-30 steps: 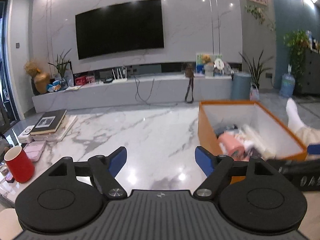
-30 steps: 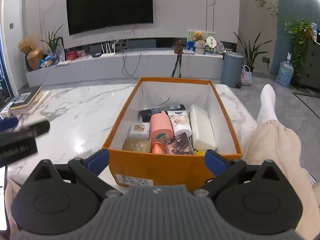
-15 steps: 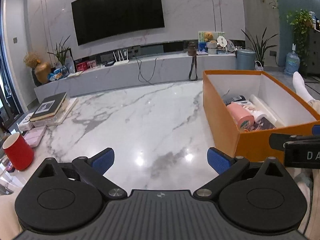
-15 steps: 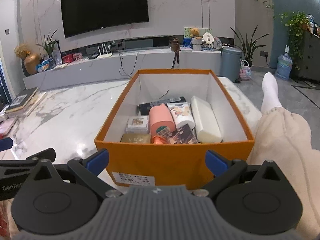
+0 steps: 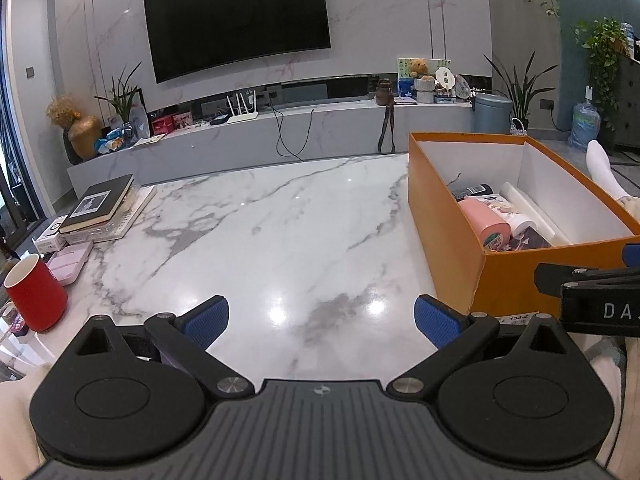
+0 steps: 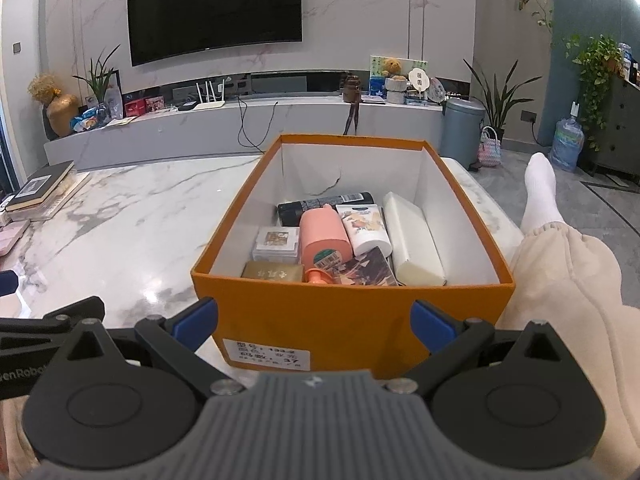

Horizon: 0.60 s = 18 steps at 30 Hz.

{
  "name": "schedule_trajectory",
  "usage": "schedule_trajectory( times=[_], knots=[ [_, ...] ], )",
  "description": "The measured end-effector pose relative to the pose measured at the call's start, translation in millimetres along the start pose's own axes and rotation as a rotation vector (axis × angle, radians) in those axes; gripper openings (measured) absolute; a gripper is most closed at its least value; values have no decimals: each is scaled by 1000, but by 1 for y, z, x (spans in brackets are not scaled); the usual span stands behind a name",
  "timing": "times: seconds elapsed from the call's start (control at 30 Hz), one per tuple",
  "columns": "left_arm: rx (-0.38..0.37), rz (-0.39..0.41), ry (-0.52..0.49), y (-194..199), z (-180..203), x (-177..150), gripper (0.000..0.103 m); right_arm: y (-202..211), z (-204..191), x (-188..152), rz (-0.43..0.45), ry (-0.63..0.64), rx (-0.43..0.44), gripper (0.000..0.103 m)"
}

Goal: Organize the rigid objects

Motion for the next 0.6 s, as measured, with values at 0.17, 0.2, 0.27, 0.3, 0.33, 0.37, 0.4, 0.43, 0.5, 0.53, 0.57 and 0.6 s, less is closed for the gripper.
schedule_trajectory(
  times=[0.17, 0.2, 0.27, 0.3, 0.33, 0.37, 0.4, 0.43, 0.5, 0.53, 0.57, 0.6],
  knots=[
    [0, 4, 1, 2, 0, 1, 103, 1, -1, 0, 4, 4, -1, 101],
    [1, 4, 1, 2, 0, 1, 103, 1, -1, 0, 4, 4, -1, 101],
    [2, 6, 1, 4, 1, 1, 103, 1, -1, 0, 4, 4, 0, 101],
    [3, 6, 1, 4, 1, 1, 103, 1, -1, 0, 4, 4, 0, 101],
    [2, 6, 1, 4, 1, 1, 103, 1, -1, 0, 4, 3, 0, 101],
    [0, 5, 0, 4, 2, 2, 103, 1, -1, 0, 5, 3, 0, 101],
    [-1, 4, 2, 5, 2, 2, 103, 1, -1, 0, 4, 3, 0, 101],
    [-1, 3, 4, 5, 2, 2, 103, 1, -1, 0, 4, 4, 0, 101],
    [-2, 4, 11, 6, 2, 3, 103, 1, -1, 0, 4, 3, 0, 101],
    [1, 6, 11, 6, 2, 4, 103, 1, -1, 0, 4, 3, 0, 101],
    [4, 7, 11, 7, 2, 5, 103, 1, -1, 0, 4, 3, 0, 101],
    [4, 8, 11, 6, 2, 5, 103, 1, -1, 0, 4, 3, 0, 101]
  ],
)
Point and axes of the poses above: each gripper's, at about its wrist camera, not at the fingertips, and y roughly against the way its jaws point, z to its right, x to its top, the point moved 8 cm from there along -y, roughly the way its jaws point
